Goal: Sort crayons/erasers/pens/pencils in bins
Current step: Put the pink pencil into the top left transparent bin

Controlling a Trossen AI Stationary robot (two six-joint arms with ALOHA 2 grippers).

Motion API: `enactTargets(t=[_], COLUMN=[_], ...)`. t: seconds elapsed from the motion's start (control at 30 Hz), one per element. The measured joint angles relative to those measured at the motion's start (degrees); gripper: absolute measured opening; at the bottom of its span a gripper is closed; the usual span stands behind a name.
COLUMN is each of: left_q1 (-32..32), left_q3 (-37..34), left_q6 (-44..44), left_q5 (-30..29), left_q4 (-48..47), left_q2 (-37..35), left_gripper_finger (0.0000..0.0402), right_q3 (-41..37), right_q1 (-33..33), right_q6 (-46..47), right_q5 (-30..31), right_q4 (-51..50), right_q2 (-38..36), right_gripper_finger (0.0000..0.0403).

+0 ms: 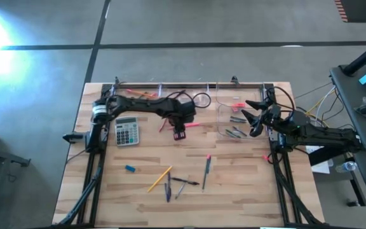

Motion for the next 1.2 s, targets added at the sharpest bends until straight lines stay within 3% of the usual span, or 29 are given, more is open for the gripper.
enactTargets(t=[0.2, 0.5, 0.7, 1.2], left_q1=[1.72, 2.95, 1.76, -1.16], left_q3=[5.39, 6.23, 6.01, 7.17], left_q6=[0.02, -0.22, -0.67, -0.54], left_q5=[-0.04, -1.55, -1.78, -10.15], left_q4=[-4.42, -5.61, -6.06, -5.62], left_q2=[6.07, 10.13, 10.46, 7.76], left_gripper_finger=[0.0136, 0.0136, 0.0136, 0.0136], right_q3=[0.00, 0.00, 0.00, 0.00], right_q1=[0.00, 0.00, 0.00, 0.00], right_q6=[0.00, -0.02, -0.02, -0.02], right_q5=[0.00, -1.15, -1.25, -1.25], right_q4=[-0.36, -0.45, -0.44, -0.38], right_q2=[0.00, 0.00, 0.00, 0.00], right_gripper_finger=[0.0219, 0.0219, 0.0219, 0.0219])
